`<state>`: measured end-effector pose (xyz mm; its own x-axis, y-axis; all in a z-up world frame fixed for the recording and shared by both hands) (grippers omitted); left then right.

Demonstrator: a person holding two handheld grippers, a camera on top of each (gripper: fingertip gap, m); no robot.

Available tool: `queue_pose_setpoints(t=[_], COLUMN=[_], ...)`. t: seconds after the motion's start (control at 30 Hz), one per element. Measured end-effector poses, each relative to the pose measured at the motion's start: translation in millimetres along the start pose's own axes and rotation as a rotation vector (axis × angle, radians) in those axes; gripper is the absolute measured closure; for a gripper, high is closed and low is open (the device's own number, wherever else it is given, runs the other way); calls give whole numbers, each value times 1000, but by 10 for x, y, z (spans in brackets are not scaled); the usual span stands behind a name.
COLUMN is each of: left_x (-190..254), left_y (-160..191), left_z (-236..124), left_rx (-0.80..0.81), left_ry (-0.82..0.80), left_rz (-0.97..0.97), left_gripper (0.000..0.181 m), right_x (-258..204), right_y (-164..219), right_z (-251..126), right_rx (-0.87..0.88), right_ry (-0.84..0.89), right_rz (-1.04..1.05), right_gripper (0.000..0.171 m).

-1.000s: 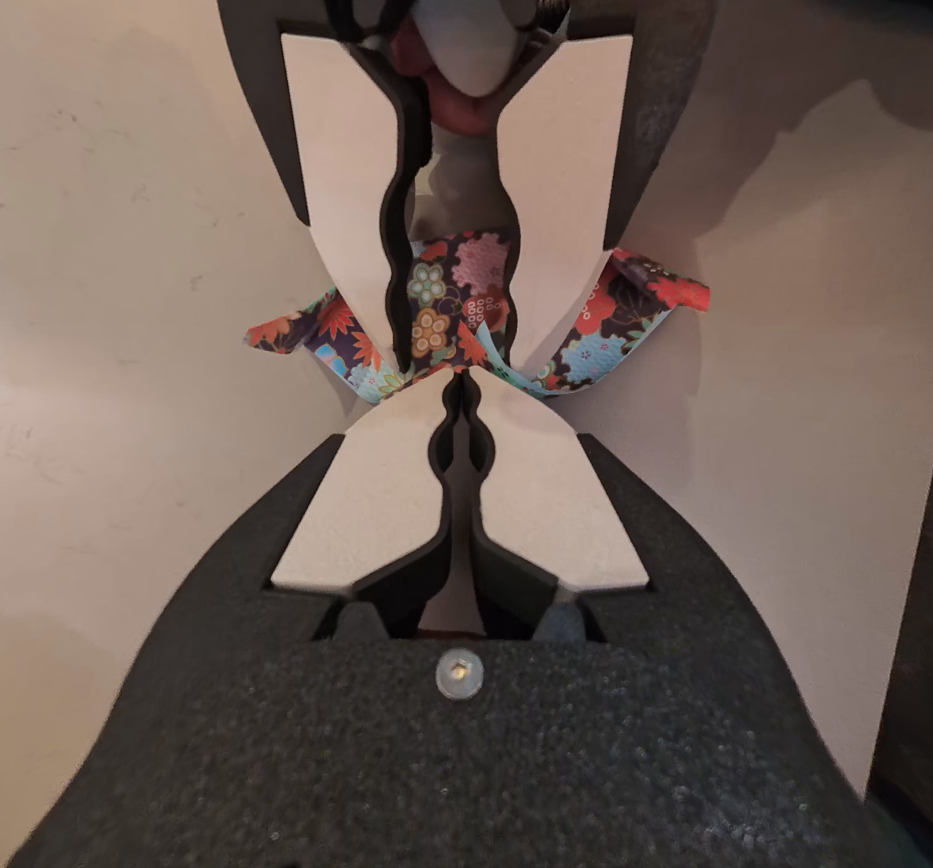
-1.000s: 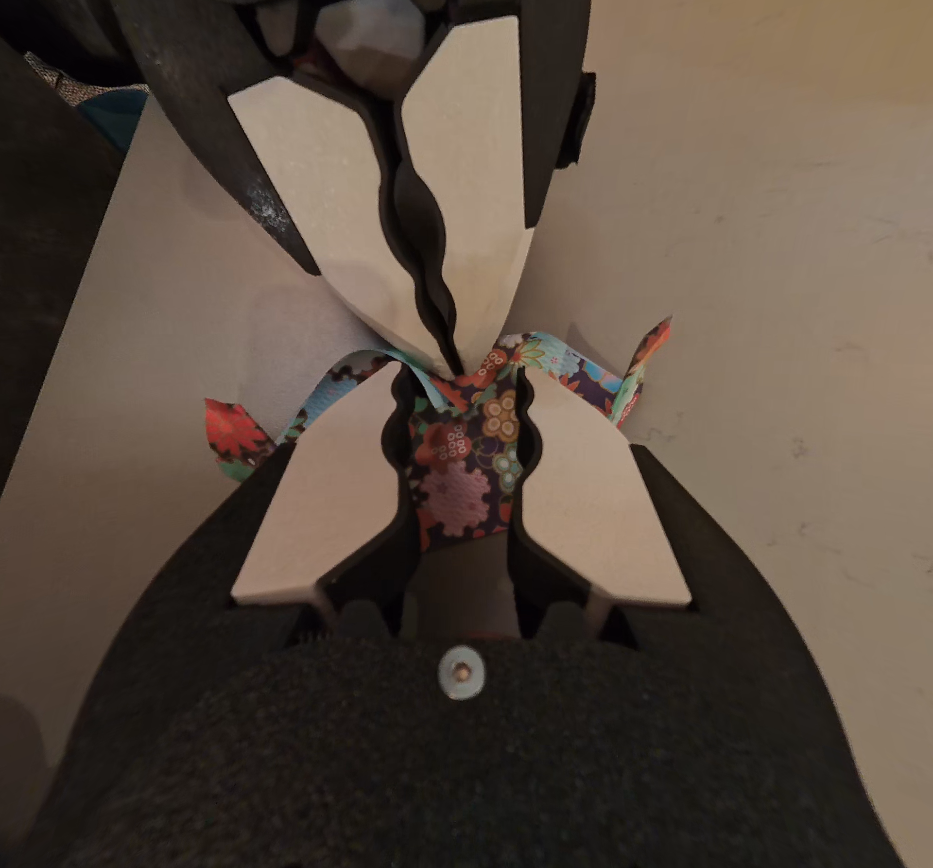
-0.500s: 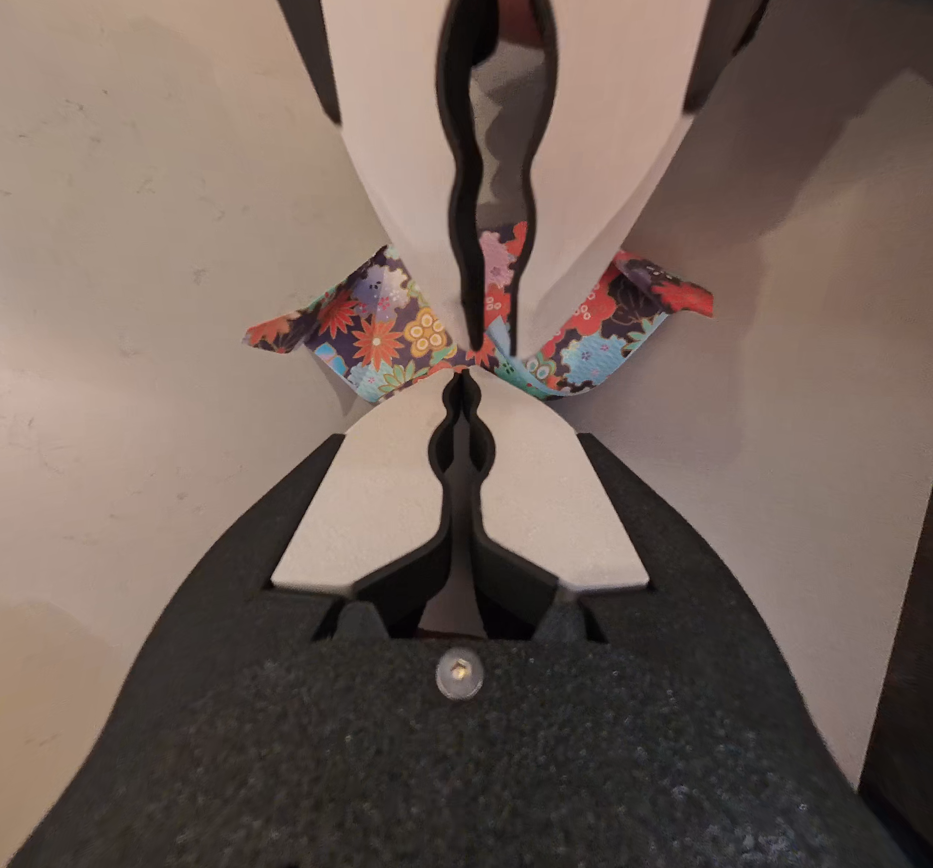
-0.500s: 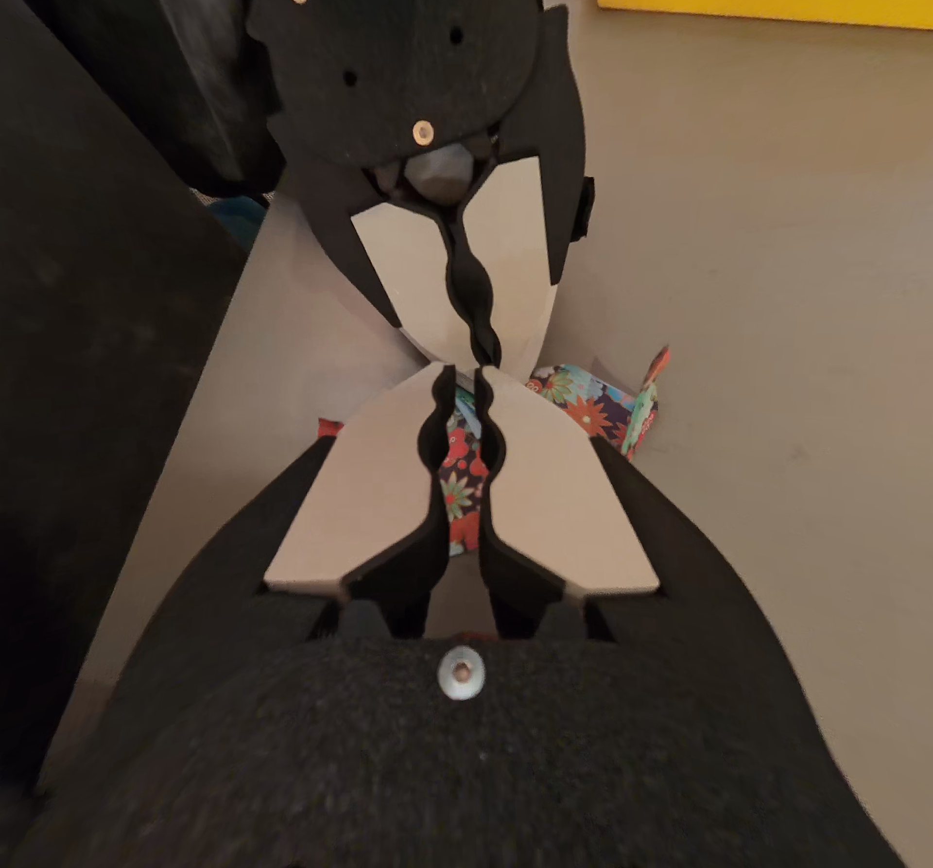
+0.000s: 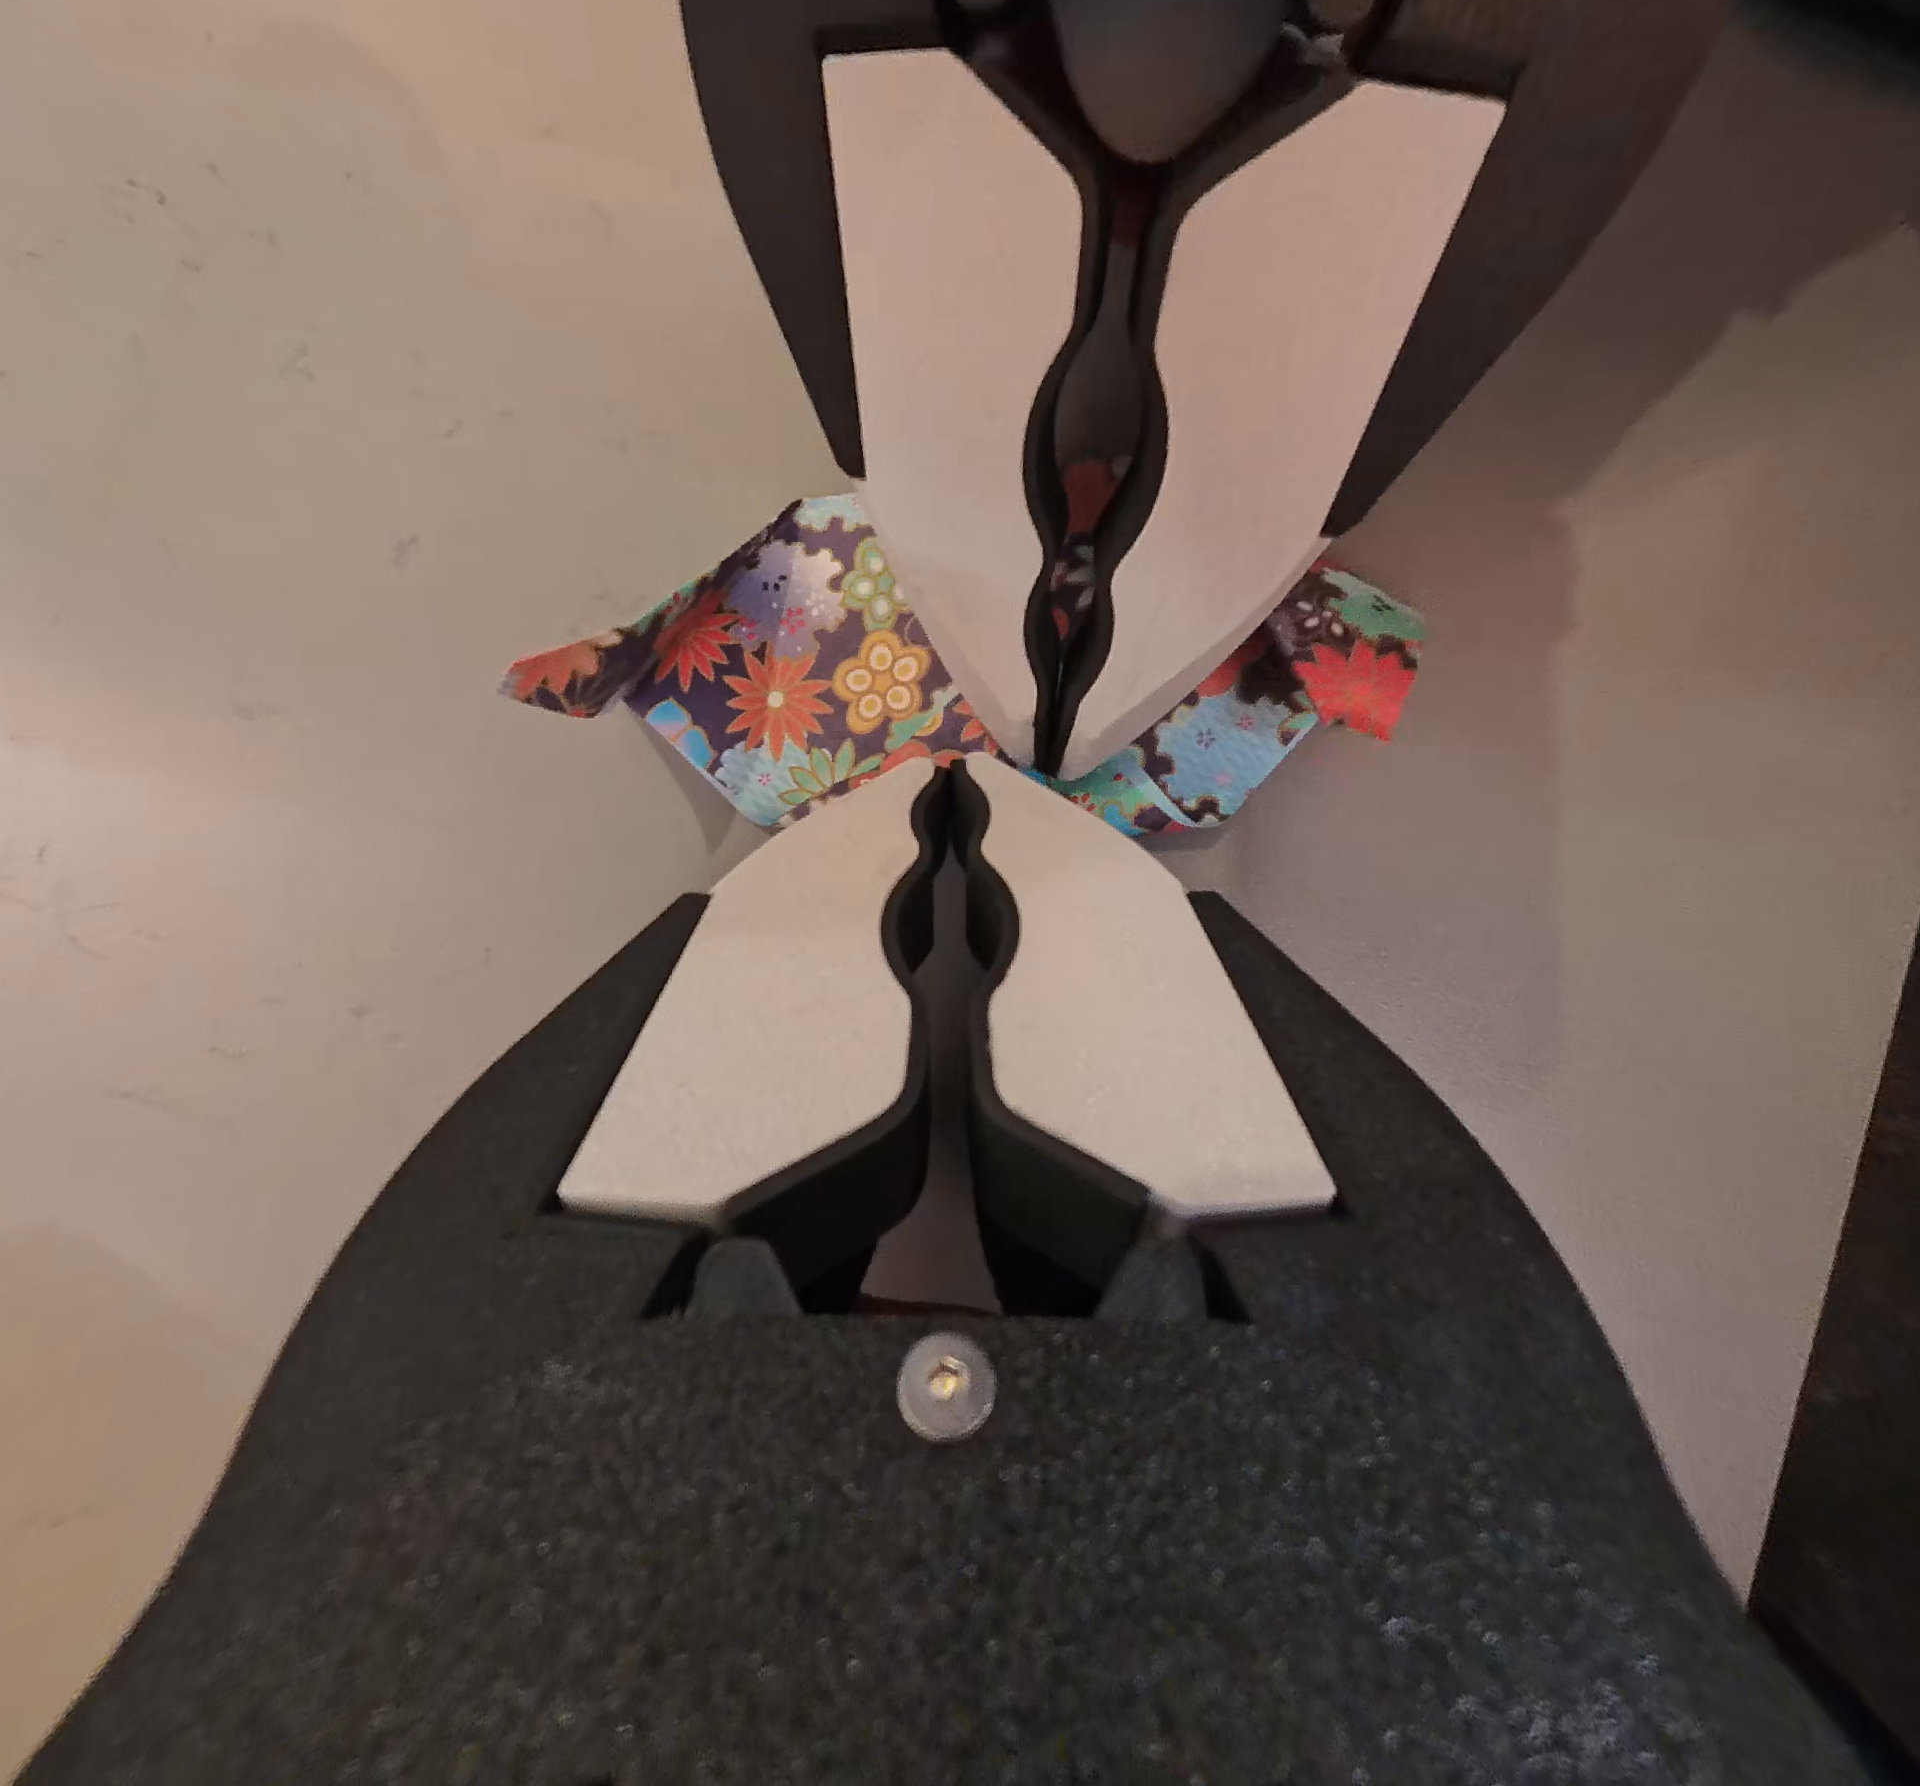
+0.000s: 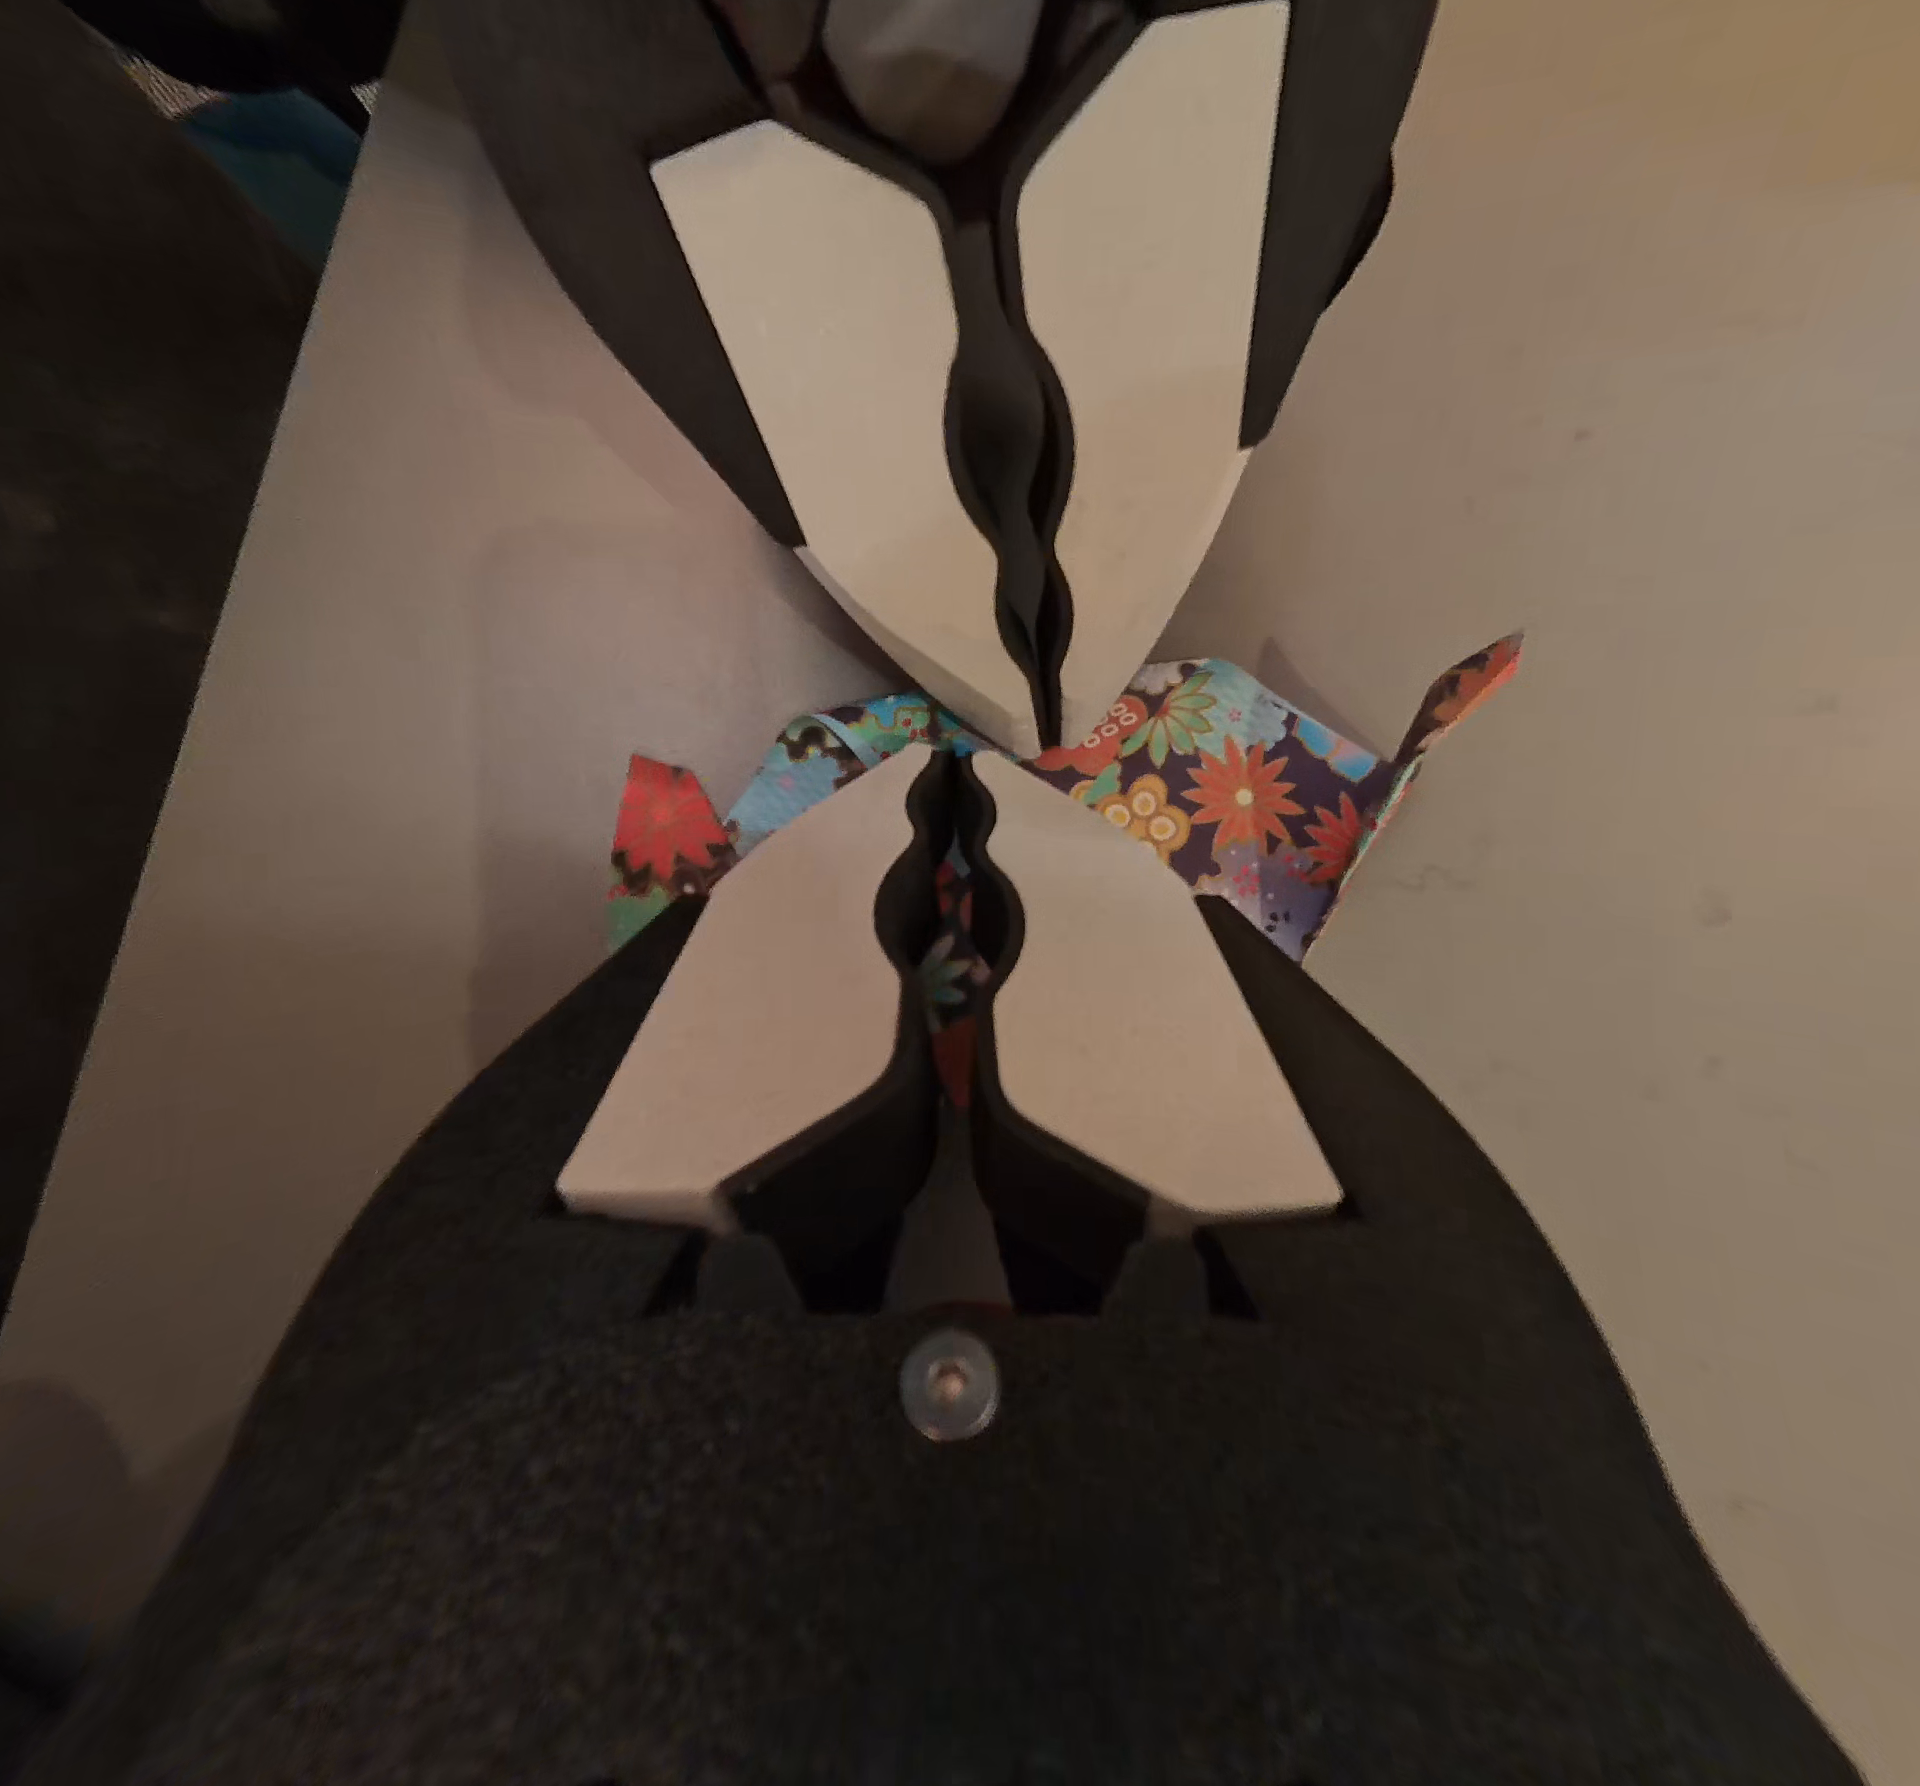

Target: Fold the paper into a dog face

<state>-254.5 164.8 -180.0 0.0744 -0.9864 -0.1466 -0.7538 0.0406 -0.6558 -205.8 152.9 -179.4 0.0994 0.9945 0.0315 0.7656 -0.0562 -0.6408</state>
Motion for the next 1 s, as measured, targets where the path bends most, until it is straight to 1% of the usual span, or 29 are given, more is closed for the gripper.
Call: queue_pose_setpoints(t=[0.3, 0.37, 0.5, 0.83, 1.0], left_x=[-58, -98, -178, -188, -188], left_y=[40, 50, 84, 137, 137], left_z=[-25, -30, -42, -85, -84], left_rx=[6, 0, 0, -7, -6], left_ry=[17, -4, -14, -25, -26], left_rz=[8, 14, -20, -45, -52], left_gripper=[181, 181, 181, 181, 181], right_x=[-6, -6, -8, 13, 97], right_y=[7, 6, 6, -10, -166], right_z=[-1, 0, 0, 5, 12], right_rx=[12, 11, 10, 1, 74], right_ry=[15, 14, 17, 11, -31], right_rz=[1, 1, 0, 6, 39], right_gripper=[171, 171, 171, 171, 171])
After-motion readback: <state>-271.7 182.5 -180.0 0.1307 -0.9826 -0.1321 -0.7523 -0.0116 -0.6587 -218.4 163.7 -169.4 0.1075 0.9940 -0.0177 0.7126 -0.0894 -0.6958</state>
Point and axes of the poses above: each gripper's, where its closed fingertips meet, z out along the fingers, y out of its underside, x = y × z across the jaws, the point moved 4 cm from there along -z, back along the fingers, and after that the axes turned 1 degree about z, right-handed, at the moved point
